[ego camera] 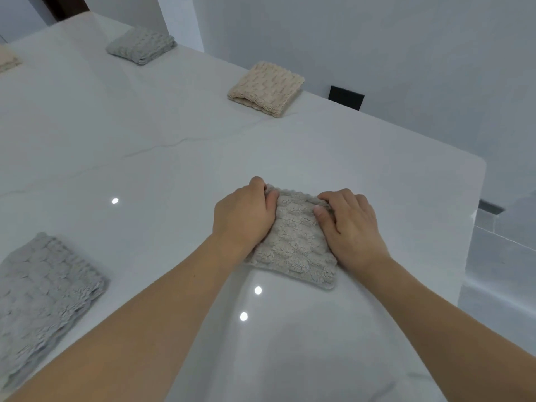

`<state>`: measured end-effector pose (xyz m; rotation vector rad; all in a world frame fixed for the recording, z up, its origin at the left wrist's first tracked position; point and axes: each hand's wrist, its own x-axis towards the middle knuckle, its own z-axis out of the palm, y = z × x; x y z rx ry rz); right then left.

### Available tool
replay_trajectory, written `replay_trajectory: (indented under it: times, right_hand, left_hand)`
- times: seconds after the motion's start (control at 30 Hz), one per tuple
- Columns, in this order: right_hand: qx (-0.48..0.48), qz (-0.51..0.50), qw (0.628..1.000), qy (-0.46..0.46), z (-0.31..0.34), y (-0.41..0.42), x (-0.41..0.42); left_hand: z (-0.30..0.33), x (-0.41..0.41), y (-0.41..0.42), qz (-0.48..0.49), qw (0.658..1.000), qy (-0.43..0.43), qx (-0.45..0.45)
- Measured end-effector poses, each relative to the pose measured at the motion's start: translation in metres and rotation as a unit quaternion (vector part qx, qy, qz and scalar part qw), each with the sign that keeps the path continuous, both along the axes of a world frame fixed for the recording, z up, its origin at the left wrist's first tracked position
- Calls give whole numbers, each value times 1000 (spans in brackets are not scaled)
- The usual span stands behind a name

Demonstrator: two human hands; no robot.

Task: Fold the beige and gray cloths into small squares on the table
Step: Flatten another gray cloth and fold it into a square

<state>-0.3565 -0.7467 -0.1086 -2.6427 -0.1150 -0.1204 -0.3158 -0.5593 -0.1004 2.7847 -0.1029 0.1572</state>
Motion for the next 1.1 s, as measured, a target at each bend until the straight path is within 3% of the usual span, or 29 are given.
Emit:
replay_trajectory:
  times: [0.1,0.17,0.3,0.43,0.57,0.73,0.87,1.0,1.1]
  right_hand:
    - [0,-4,1000,-14,-3,0,2]
    - [-13,-17,1000,-14,-5,0,1]
    - [-42,-35,998,-14,-4,2,2]
    - [-49,-41,998,-14,-4,3,2]
    - [-50,-40,998,-5,-4,3,3]
    - [-55,-40,998,-1,-4,4,3]
    - [-59,-42,997,-6,-4,4,3]
    - [-58,-43,997,-8,-4,4,3]
    - [-53,-38,998,-8,-5,3,3]
  left_hand:
    - [10,7,2,-3,998,63,-24]
    - [19,6,2,20,982,147,-113]
    - [31,-18,19,92,897,271,-337]
    - [39,-43,40,117,862,311,-383]
    - [47,-54,44,71,831,355,-422]
    - [45,-63,43,38,809,323,-490]
    - [29,-66,43,58,823,301,-479]
    - [15,-68,36,100,935,241,-239]
    - [17,-74,29,98,974,152,-136]
